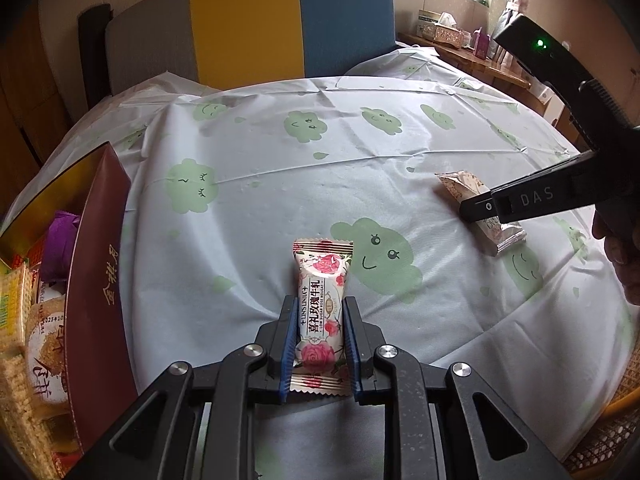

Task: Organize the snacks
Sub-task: 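Grasp the pink-rose milk candy with the left tool and lift it, then carry the pink candy into the gold tray and open the left tool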

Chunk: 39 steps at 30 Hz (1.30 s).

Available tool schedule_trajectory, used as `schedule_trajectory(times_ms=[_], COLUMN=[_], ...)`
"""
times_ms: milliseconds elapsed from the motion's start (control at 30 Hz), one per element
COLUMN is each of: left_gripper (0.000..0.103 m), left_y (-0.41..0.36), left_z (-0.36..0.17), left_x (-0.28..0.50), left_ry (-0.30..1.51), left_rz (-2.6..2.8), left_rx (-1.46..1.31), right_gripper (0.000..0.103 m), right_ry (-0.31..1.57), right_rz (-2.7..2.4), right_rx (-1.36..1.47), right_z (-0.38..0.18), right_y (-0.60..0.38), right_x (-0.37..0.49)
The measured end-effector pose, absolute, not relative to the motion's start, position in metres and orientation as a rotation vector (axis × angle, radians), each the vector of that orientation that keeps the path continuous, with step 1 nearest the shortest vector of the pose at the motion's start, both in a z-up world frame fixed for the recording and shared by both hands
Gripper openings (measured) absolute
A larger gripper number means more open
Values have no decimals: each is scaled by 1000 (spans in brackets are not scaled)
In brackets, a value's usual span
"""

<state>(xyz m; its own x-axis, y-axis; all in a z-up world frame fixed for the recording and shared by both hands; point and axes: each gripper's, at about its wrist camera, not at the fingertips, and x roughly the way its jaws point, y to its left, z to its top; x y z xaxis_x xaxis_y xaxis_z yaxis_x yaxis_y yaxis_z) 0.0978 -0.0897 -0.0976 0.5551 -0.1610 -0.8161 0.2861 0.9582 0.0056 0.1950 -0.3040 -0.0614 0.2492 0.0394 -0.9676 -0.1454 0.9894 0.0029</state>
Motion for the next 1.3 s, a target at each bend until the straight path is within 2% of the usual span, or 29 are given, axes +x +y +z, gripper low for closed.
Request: schedule_trajectory(times_ms=[200,700,1300], left_gripper=[21,20,20], left_y=[-90,-82,-53], left_z=[-95,-90,-40], left_x=[98,88,42], left_ry=[962,972,870], left_rz=[-262,-224,-260], left_rx=[144,148,89], right_gripper=[34,34,34], right_ry=[1271,1225,1199], right_rz=[135,121,113], right_rx=[-210,-277,-327], right_z=[-63,-67,-65], right_y=[-289,-279,-268], right_x=[188,174,165])
